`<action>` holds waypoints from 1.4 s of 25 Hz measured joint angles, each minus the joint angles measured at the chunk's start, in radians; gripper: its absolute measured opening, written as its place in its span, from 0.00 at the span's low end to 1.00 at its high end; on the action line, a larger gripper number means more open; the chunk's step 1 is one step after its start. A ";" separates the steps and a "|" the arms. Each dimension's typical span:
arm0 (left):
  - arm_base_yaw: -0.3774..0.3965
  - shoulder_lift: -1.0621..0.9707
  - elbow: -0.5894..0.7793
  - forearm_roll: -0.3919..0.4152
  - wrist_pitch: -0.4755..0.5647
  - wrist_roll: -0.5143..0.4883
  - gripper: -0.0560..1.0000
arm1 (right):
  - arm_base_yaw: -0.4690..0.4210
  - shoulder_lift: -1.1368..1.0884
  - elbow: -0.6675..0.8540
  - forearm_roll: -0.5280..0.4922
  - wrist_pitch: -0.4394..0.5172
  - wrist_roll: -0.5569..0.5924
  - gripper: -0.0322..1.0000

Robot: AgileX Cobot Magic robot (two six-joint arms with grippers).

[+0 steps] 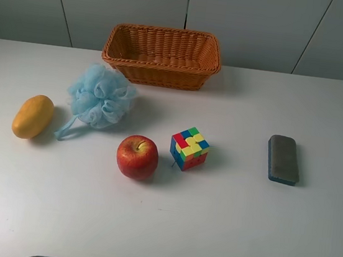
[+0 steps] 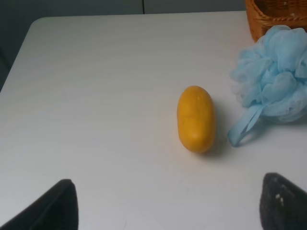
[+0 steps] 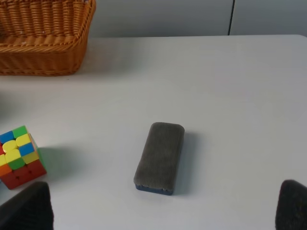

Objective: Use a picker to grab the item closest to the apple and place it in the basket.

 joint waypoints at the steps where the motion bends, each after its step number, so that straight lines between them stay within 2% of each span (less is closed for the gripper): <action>1: 0.000 0.000 0.000 0.000 0.000 0.000 0.74 | 0.000 0.000 0.000 0.000 0.000 0.000 0.71; 28: 0.000 0.000 0.000 0.000 0.000 0.000 0.74 | 0.000 0.000 0.000 0.014 0.000 -0.008 0.71; 31: 0.000 0.000 0.000 0.000 0.000 0.000 0.74 | 0.000 0.019 -0.040 0.035 0.013 -0.044 0.71; 35: 0.000 0.000 0.000 0.000 0.000 0.000 0.74 | 0.000 0.173 -0.142 0.058 0.044 -0.093 0.71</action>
